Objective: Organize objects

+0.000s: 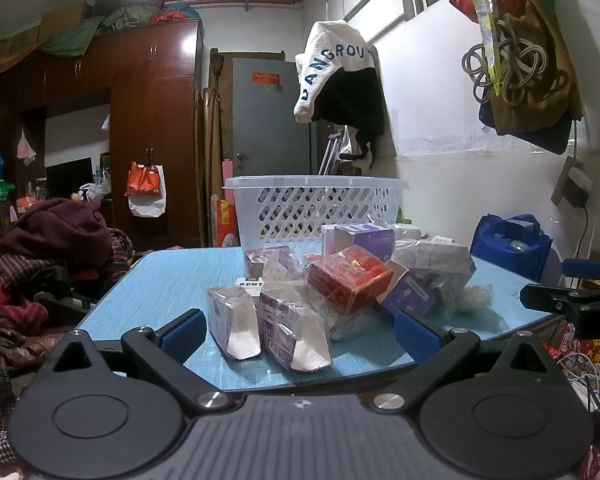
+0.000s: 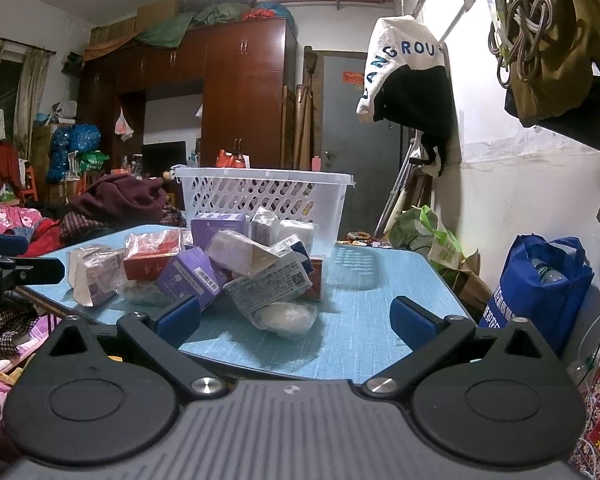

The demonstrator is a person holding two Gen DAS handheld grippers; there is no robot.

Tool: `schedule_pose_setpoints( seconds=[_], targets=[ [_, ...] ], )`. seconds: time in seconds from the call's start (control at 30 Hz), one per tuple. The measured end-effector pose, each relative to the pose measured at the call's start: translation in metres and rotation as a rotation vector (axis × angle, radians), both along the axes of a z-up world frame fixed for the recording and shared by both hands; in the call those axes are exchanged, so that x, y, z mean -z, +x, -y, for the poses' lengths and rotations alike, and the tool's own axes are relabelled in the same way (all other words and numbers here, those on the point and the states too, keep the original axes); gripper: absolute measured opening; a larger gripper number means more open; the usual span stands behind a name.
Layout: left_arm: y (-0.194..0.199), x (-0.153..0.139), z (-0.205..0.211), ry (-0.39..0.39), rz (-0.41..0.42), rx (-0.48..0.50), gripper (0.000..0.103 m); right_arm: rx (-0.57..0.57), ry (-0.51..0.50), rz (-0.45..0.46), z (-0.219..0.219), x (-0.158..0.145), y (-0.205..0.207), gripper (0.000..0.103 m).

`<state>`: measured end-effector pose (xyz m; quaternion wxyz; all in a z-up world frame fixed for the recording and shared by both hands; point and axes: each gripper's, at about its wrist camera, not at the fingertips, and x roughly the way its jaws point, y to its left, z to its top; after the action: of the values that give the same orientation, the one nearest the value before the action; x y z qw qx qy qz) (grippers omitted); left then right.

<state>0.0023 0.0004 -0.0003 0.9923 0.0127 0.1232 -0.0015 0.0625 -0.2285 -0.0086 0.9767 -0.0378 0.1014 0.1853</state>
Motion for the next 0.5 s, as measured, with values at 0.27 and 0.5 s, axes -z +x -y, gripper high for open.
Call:
schedule_pose_setpoints(
  seconds=[0.27,0.5],
  targets=[
    [0.0008,0.0005,0.0005,0.002,-0.006,0.002,0.102,-0.001,0.000,0.000,0.0004,-0.0001,0.0001,0.103],
    [0.0011,0.0006,0.0004,0.000,-0.011,0.000,0.102,-0.001,0.000,-0.002,0.0004,-0.0001,0.0005,0.103]
  ],
)
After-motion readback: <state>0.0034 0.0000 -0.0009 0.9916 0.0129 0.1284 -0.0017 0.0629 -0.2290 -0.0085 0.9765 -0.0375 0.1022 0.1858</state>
